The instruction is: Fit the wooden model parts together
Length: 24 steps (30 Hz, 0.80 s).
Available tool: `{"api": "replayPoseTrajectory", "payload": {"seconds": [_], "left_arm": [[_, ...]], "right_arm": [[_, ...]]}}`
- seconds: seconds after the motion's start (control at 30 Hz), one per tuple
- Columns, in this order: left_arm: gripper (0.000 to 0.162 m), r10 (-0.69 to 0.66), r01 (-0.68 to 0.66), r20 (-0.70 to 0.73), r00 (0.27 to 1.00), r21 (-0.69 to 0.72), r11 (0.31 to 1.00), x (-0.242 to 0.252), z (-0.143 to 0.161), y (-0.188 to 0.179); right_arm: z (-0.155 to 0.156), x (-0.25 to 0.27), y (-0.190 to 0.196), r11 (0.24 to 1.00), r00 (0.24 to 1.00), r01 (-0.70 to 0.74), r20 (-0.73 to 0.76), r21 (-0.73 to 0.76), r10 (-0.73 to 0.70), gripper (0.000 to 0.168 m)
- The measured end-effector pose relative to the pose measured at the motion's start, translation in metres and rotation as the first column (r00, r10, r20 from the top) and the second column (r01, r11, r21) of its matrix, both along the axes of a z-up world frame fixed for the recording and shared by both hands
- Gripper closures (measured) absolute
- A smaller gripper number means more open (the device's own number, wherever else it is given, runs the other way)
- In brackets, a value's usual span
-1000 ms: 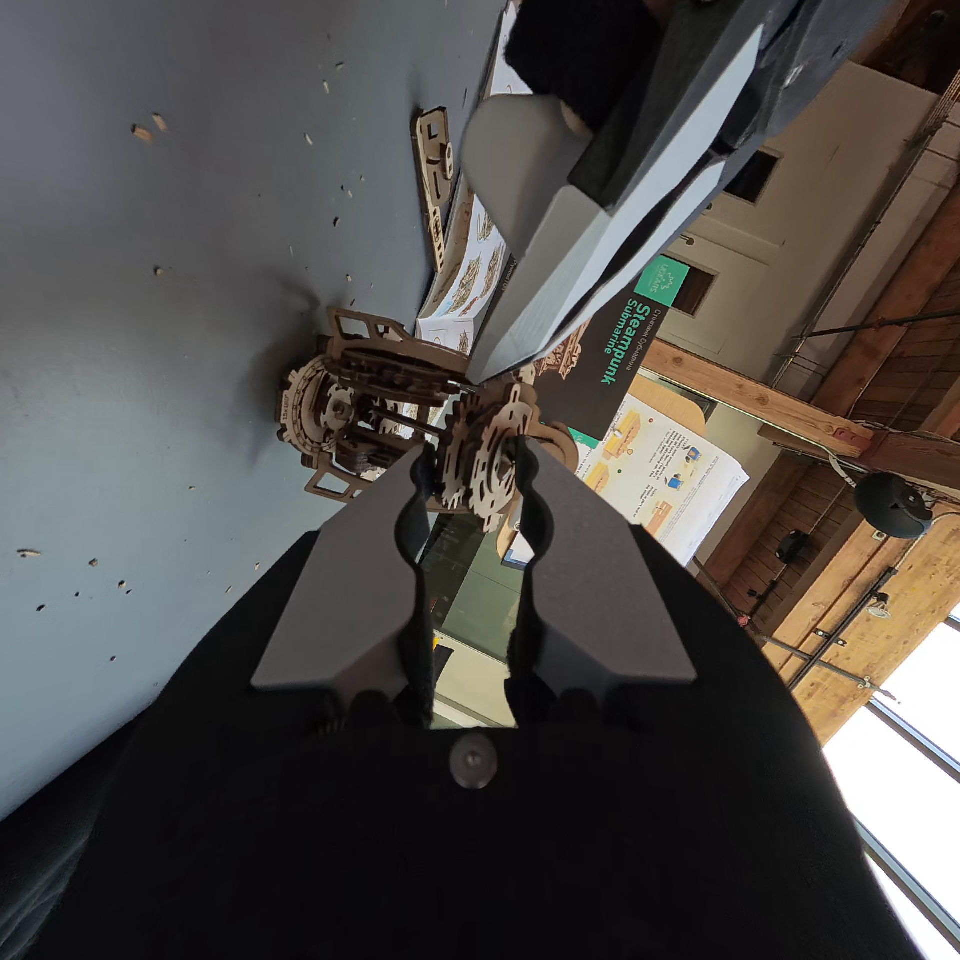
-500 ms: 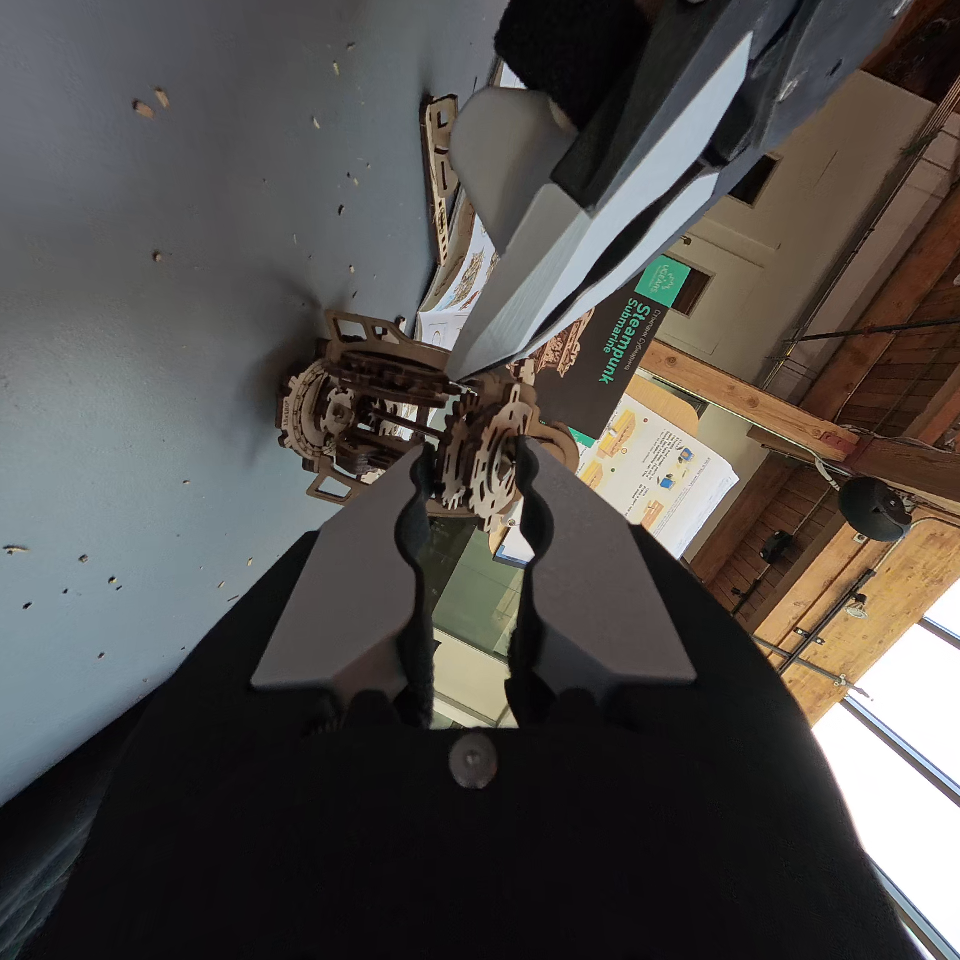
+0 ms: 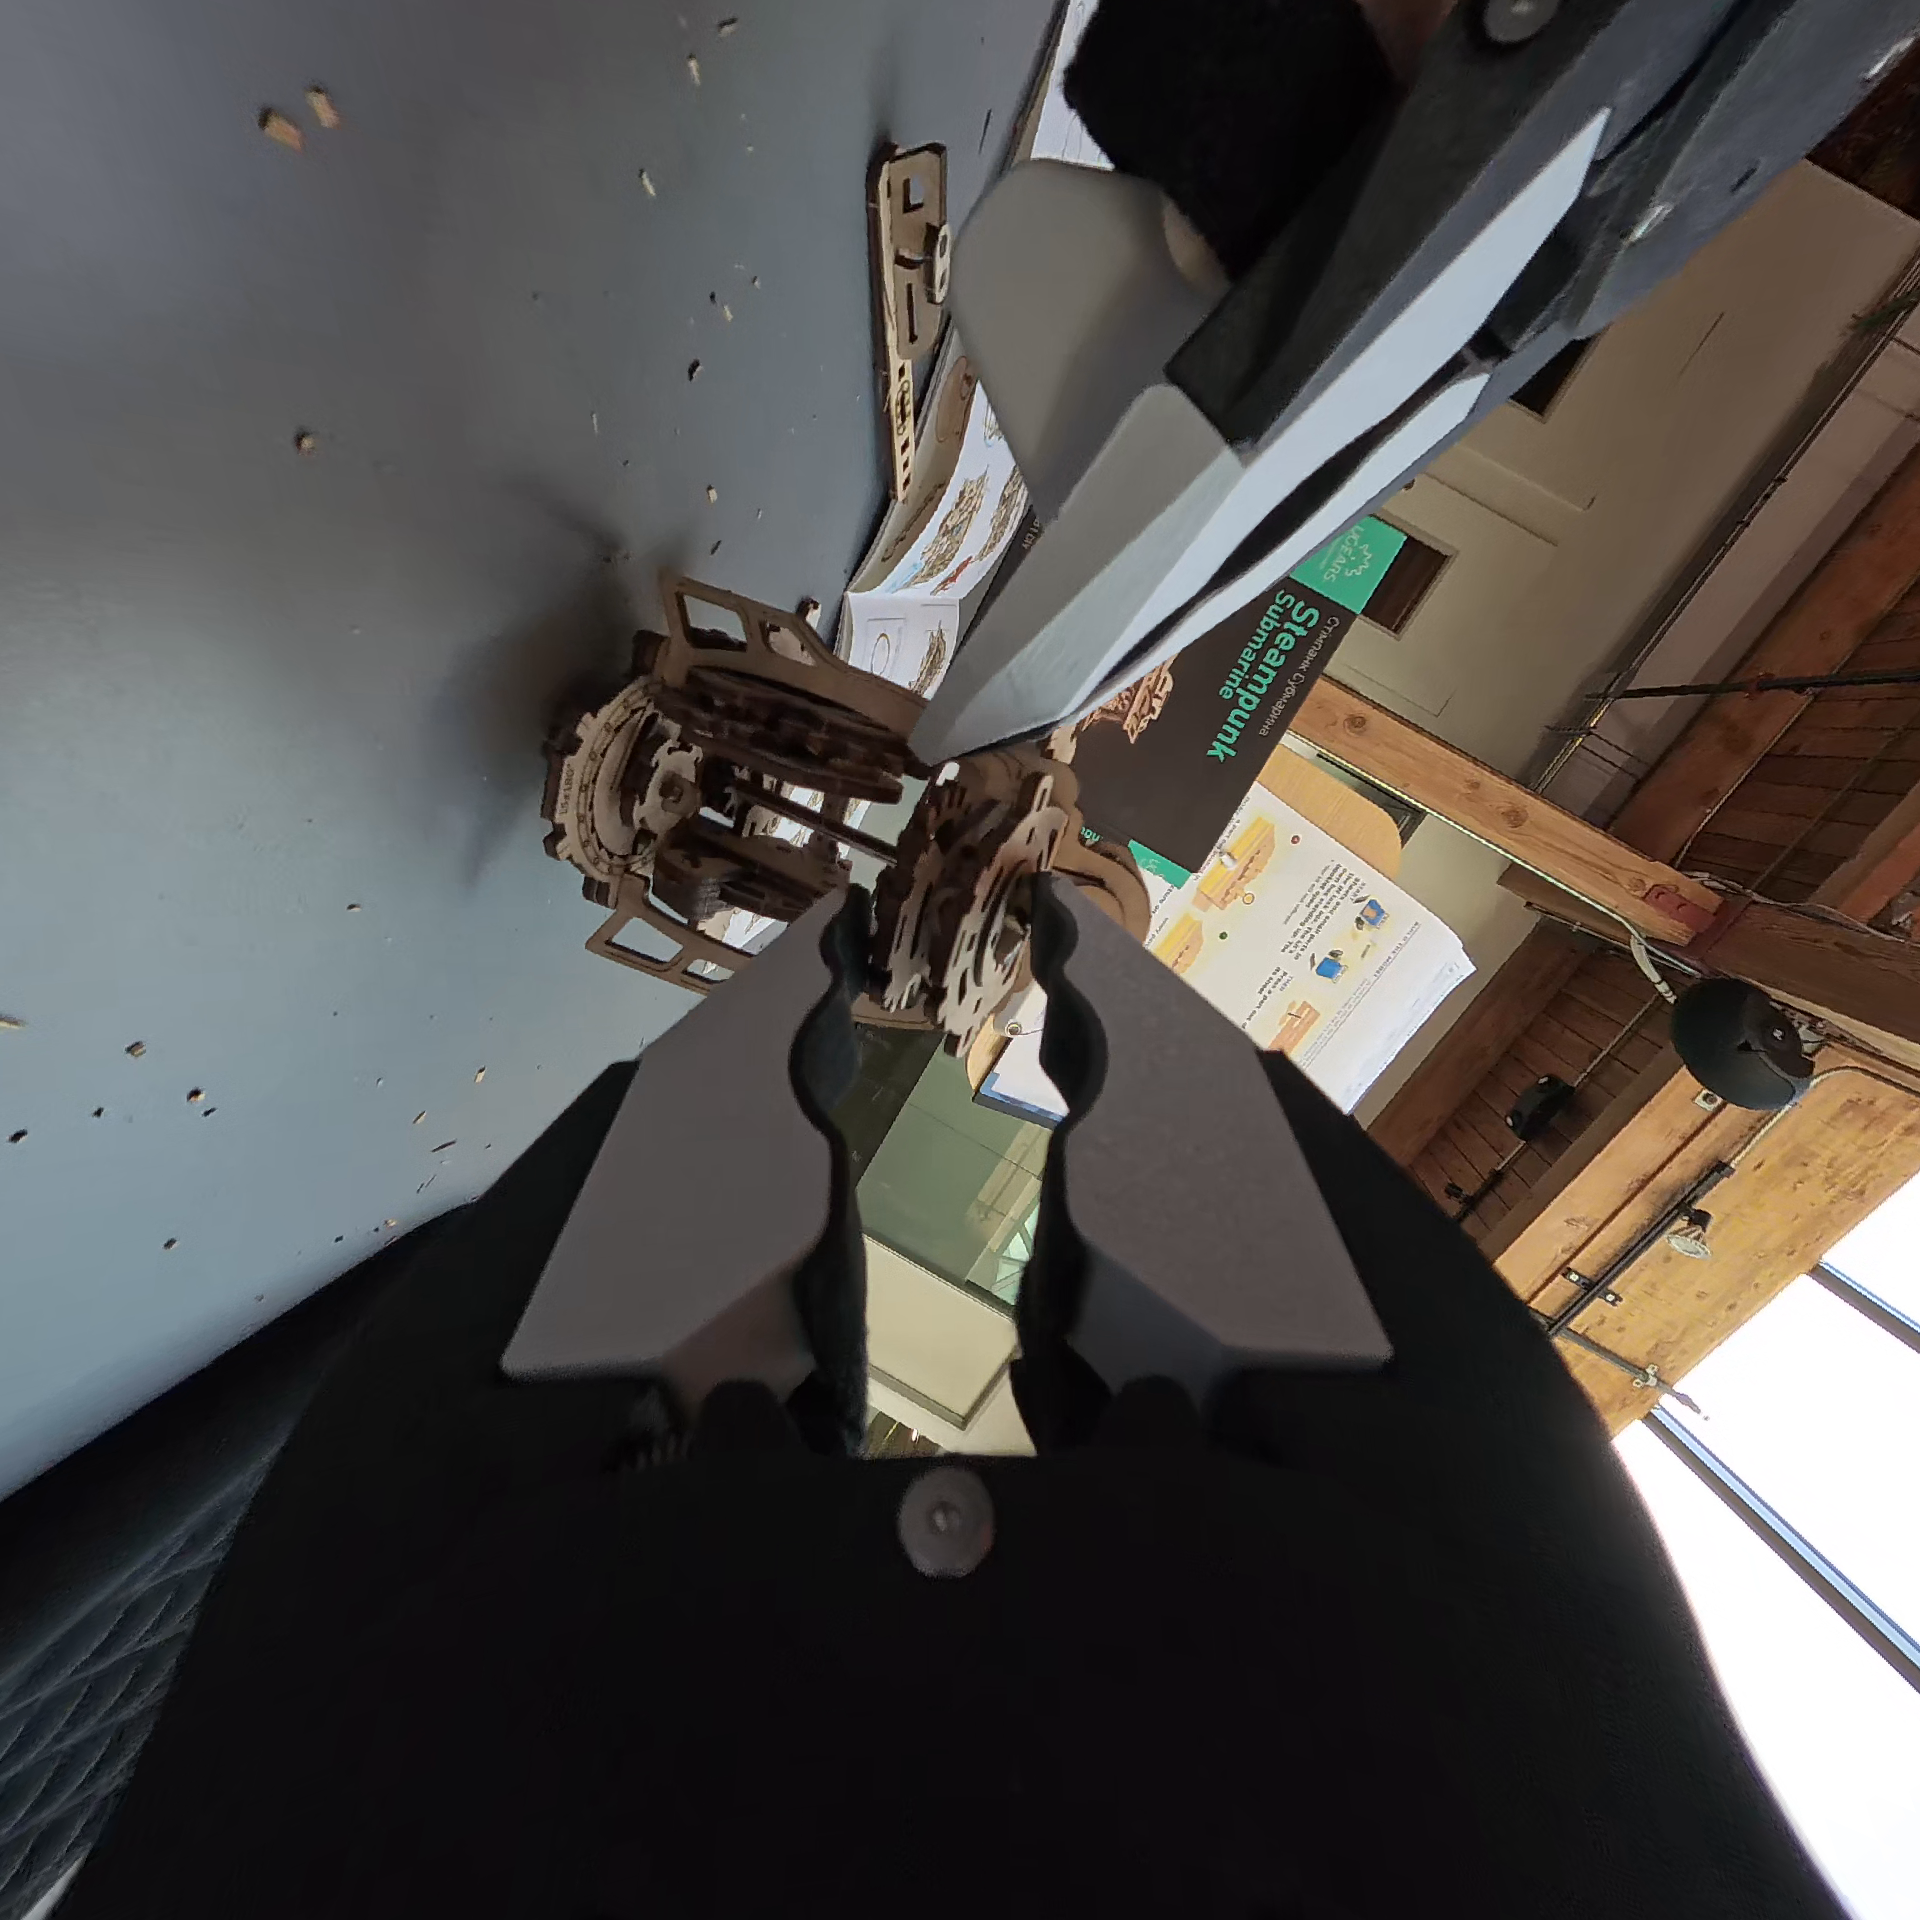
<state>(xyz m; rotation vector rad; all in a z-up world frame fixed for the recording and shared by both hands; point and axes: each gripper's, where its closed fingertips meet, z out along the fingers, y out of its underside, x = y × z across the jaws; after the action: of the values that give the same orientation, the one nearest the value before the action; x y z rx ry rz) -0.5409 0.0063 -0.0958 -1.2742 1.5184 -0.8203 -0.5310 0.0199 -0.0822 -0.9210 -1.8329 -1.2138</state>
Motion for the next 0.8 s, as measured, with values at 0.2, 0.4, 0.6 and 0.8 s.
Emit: {"api": "replayPoseTrajectory", "payload": {"seconds": [0.2, 0.4, 0.6, 0.8], "left_arm": [[0.162, 0.001, -0.001, 0.0, 1.0, -0.019, 1.0, 0.0, 0.0012, -0.0007], [0.162, -0.002, 0.002, 0.006, 1.0, -0.033, 0.999, 0.0006, 0.0036, -0.0009], [0.162, -0.006, 0.006, 0.003, 1.0, -0.032, 0.999, 0.0004, 0.0027, -0.0014], [0.162, -0.013, 0.014, 0.004, 1.0, -0.035, 0.999, 0.0004, 0.0031, -0.0029]], "right_arm": [[0.0001, 0.0004, 0.0005, 1.0, 0.999, 0.003, 0.032, 0.011, -0.003, 0.138], [0.0016, 0.0024, 0.0019, 1.0, 0.999, 0.027, 0.039, 0.01, -0.028, 0.137], [0.0013, 0.0004, -0.001, 1.0, 1.0, 0.017, 0.001, 0.001, -0.017, 0.133], [0.0022, -0.0048, -0.0039, 1.0, 1.0, -0.013, -0.018, 0.012, 0.013, 0.124]]}}
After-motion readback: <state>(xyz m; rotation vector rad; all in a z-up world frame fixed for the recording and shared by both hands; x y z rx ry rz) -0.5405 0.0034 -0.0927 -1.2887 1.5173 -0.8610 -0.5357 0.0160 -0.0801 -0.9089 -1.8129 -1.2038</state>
